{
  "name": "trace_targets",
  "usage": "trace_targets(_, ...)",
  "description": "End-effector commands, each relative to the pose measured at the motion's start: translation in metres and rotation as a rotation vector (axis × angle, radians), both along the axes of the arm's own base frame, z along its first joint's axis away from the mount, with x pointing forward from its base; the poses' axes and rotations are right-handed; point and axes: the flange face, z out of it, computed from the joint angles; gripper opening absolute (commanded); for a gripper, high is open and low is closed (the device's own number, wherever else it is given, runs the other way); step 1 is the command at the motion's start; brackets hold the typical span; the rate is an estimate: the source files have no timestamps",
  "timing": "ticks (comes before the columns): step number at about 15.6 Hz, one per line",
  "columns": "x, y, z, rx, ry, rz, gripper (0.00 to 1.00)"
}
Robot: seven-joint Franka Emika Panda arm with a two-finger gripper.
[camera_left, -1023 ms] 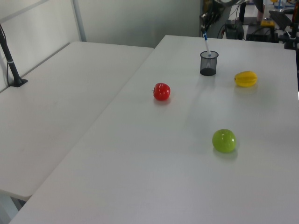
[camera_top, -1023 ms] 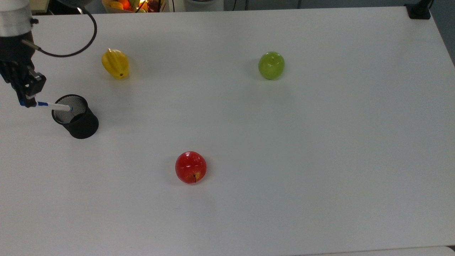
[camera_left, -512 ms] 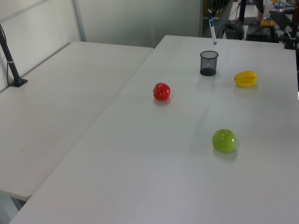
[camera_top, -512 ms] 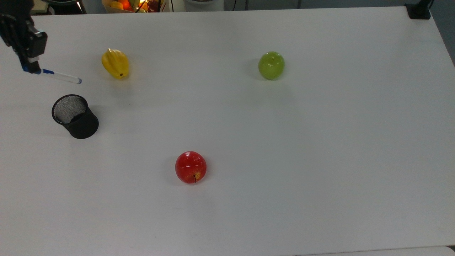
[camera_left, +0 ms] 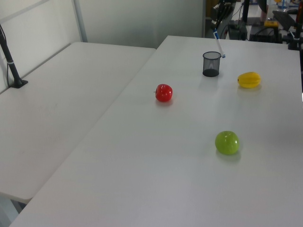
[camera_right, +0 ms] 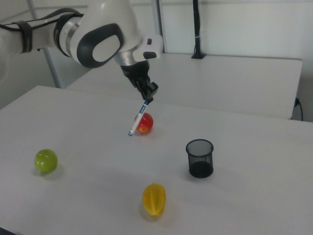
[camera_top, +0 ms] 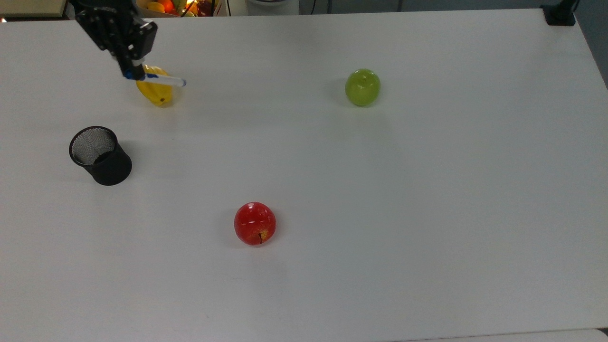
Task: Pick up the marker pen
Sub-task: 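Lift the marker up out of the pen cup, then carry the marker toward the green apple and lower it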
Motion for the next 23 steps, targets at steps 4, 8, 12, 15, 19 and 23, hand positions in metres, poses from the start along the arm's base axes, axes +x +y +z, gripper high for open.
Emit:
trace_targets(4, -0.037, 0.068, -0.036, 0.032, 0.174, 0.18, 0.1)
trace_targets(8, -0.037, 0.095, -0.079, -0.01, 0.275, 0.246, 0.1)
trace_targets(12, -0.028, 0.119, -0.126, -0.049, 0.381, 0.303, 0.12)
trace_targets(15, -0.024, 0.137, -0.157, -0.065, 0.439, 0.338, 0.12)
trace_targets(19, -0.019, 0.151, -0.185, -0.071, 0.484, 0.36, 0.15)
trace_targets(23, -0.015, 0.162, -0.205, -0.093, 0.515, 0.378, 0.22)
